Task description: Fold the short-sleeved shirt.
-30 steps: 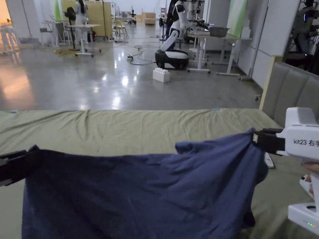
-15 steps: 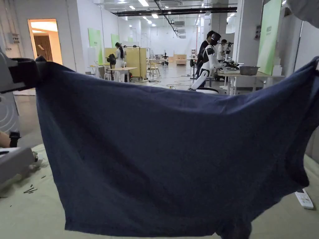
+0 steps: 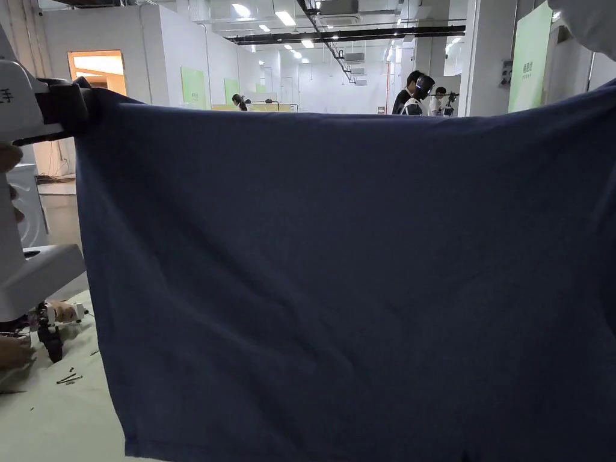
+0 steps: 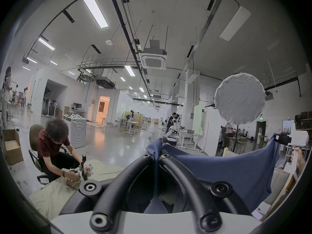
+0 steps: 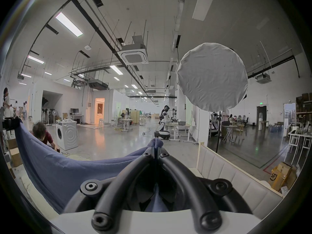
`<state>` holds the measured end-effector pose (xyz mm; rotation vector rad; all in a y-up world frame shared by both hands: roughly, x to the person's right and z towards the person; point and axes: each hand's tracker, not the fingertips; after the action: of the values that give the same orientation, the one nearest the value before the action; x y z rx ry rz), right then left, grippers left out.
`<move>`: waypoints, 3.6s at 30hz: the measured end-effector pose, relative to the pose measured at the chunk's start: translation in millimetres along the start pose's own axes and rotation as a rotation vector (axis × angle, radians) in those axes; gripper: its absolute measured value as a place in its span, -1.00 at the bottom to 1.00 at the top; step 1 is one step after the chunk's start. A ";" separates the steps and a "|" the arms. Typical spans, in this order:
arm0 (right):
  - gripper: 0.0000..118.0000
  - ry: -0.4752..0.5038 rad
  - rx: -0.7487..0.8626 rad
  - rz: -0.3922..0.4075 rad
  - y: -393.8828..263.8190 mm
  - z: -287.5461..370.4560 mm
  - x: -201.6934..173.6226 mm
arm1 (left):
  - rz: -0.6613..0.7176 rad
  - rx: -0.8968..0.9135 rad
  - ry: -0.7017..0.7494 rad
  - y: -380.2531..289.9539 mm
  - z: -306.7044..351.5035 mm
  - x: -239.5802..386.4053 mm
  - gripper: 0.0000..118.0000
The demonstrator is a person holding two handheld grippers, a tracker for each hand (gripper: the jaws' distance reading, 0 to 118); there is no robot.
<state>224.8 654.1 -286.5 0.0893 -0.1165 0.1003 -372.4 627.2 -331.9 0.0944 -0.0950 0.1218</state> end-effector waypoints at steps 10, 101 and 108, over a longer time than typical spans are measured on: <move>-0.96 -0.020 -0.029 0.028 -18.1 -37.4 -14.0 | -0.012 -0.047 0.007 -21.5 -47.8 -11.0 -0.93; 0.49 0.018 -0.529 -0.183 -426.9 199.5 -45.2 | -0.132 -0.435 0.041 -388.3 171.3 7.9 0.60; 0.40 0.094 -0.287 -0.106 -362.2 202.5 -102.2 | -0.177 -0.255 0.075 -337.4 200.1 67.7 0.58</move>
<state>139.4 266.4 -128.5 -0.1959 -0.0315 -0.0188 -280.8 281.7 -156.5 -0.1562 -0.0268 -0.0644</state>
